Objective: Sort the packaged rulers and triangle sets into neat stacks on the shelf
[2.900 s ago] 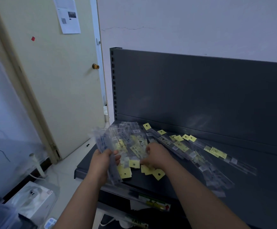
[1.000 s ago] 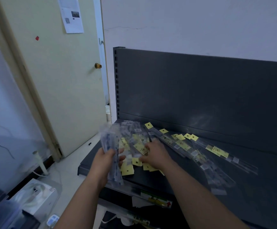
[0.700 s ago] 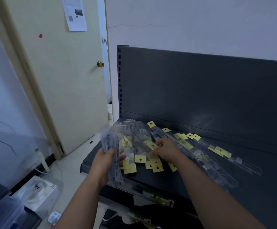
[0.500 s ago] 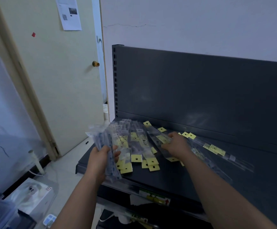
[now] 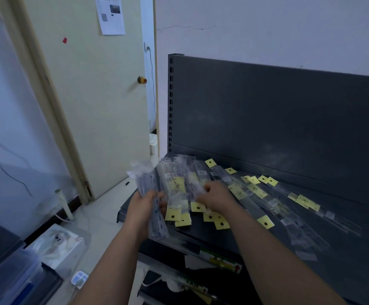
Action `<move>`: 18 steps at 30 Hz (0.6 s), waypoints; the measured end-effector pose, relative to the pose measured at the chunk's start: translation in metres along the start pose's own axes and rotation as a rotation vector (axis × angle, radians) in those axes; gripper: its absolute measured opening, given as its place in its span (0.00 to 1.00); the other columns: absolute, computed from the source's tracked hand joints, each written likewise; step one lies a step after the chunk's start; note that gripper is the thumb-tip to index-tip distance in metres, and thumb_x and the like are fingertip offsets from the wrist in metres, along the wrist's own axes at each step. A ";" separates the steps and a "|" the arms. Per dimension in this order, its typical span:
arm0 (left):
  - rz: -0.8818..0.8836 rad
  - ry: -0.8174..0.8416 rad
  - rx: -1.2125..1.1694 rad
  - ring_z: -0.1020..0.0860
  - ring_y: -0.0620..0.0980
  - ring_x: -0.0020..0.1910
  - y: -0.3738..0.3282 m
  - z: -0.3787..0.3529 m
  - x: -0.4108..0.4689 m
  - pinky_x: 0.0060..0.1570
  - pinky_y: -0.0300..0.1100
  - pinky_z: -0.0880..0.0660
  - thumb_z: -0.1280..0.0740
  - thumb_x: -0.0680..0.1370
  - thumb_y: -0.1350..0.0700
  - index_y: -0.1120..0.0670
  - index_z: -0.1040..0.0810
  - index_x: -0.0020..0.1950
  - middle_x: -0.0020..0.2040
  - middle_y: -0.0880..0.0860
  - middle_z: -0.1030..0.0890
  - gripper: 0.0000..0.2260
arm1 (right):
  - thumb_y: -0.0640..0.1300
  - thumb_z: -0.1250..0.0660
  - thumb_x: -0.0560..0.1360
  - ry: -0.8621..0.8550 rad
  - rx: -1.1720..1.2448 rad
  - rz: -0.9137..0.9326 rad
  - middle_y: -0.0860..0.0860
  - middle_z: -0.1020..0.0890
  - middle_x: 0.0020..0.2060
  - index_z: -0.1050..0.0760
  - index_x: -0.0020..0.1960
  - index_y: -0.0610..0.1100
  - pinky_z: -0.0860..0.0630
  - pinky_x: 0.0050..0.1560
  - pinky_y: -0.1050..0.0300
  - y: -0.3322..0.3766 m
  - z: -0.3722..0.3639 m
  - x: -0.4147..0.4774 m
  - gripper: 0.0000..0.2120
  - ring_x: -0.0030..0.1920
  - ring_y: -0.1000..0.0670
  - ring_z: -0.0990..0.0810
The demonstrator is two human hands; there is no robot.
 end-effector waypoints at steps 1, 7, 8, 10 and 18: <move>-0.004 -0.005 0.001 0.28 0.51 0.30 0.000 0.001 0.000 0.29 0.40 0.29 0.41 0.80 0.63 0.64 0.26 0.54 0.35 0.57 0.25 0.08 | 0.42 0.36 0.76 -0.002 0.085 -0.014 0.49 0.28 0.30 0.30 0.36 0.44 0.33 0.33 0.59 -0.003 0.004 0.000 0.11 0.30 0.50 0.30; -0.039 0.000 0.023 0.24 0.52 0.34 -0.003 0.001 0.007 0.34 0.43 0.25 0.41 0.82 0.54 0.64 0.23 0.54 0.39 0.58 0.22 0.14 | 0.37 0.33 0.76 0.056 0.650 0.000 0.44 0.21 0.35 0.22 0.48 0.36 0.26 0.30 0.61 -0.011 0.048 -0.015 0.04 0.30 0.53 0.23; -0.038 0.011 0.008 0.24 0.52 0.35 -0.003 0.000 0.009 0.35 0.44 0.25 0.40 0.82 0.52 0.65 0.23 0.55 0.39 0.58 0.22 0.16 | 0.38 0.32 0.76 0.114 0.658 0.011 0.45 0.21 0.34 0.22 0.50 0.35 0.26 0.31 0.61 -0.011 0.056 -0.019 0.06 0.30 0.53 0.23; -0.013 0.048 -0.027 0.24 0.52 0.34 -0.002 -0.002 0.014 0.36 0.45 0.25 0.40 0.82 0.48 0.66 0.24 0.58 0.38 0.57 0.21 0.21 | 0.38 0.32 0.76 0.252 0.566 0.015 0.48 0.21 0.31 0.22 0.51 0.36 0.26 0.32 0.62 -0.011 0.064 -0.027 0.07 0.30 0.54 0.24; 0.153 0.300 0.147 0.23 0.55 0.33 0.004 -0.020 0.002 0.37 0.46 0.27 0.38 0.79 0.42 0.61 0.23 0.59 0.39 0.59 0.17 0.23 | 0.34 0.27 0.70 0.297 0.311 -0.053 0.47 0.21 0.34 0.23 0.54 0.40 0.29 0.32 0.61 -0.024 0.075 -0.026 0.13 0.30 0.53 0.25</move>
Point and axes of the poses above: each hand's wrist, its own x-axis towards the middle knuckle, its own z-axis out of the back of the hand, y = z × x, the point moved 7 cm from there along x, towards the middle knuckle
